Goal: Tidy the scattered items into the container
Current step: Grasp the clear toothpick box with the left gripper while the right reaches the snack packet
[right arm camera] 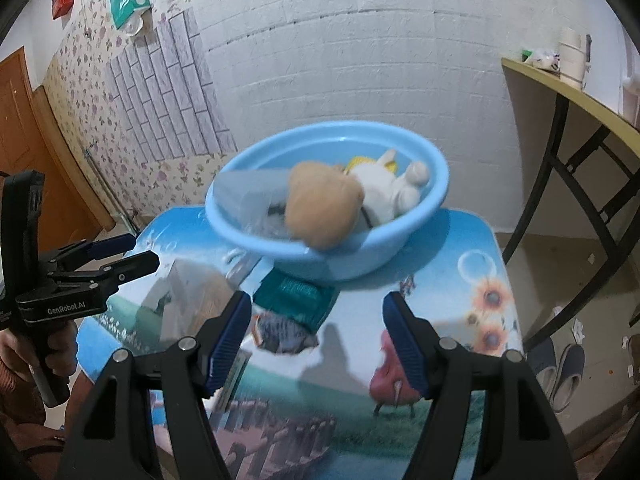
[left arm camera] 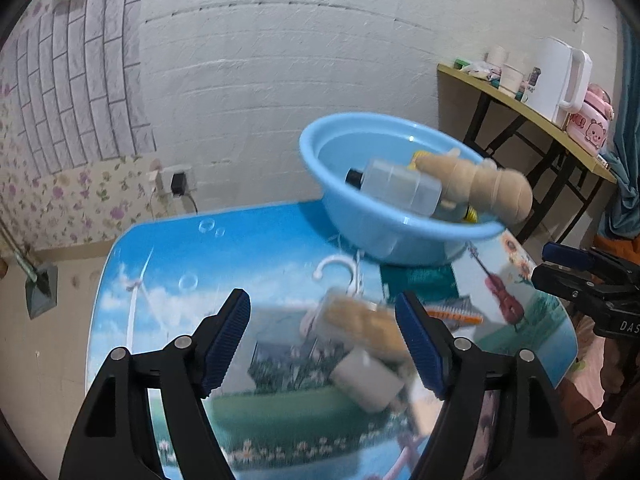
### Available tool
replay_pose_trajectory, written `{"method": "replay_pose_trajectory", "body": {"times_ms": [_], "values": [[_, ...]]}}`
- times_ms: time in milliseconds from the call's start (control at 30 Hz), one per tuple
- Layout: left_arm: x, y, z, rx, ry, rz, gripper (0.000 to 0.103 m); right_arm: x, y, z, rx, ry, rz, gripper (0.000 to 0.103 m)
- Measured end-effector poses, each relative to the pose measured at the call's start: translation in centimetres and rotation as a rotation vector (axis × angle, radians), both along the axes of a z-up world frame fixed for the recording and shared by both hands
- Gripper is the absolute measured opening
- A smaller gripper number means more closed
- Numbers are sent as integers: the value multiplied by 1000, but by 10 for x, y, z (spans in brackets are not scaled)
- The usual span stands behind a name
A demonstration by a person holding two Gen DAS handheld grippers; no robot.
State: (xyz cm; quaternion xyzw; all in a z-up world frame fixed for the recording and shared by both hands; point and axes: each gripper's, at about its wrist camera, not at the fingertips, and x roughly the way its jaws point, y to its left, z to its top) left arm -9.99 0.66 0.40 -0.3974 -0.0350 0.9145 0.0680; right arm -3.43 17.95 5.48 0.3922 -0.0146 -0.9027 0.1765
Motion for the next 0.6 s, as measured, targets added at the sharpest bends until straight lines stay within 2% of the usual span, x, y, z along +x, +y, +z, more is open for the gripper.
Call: {"method": "replay_pose_trajectory", "body": {"times_ms": [433,600], "values": [[19,10,-38,16,-81,-30,75,11,-15,-29,27,-69,34,68],[18,11,-43,38,-95,-36,76,9,-15,-34,24,-89,34,68]]}}
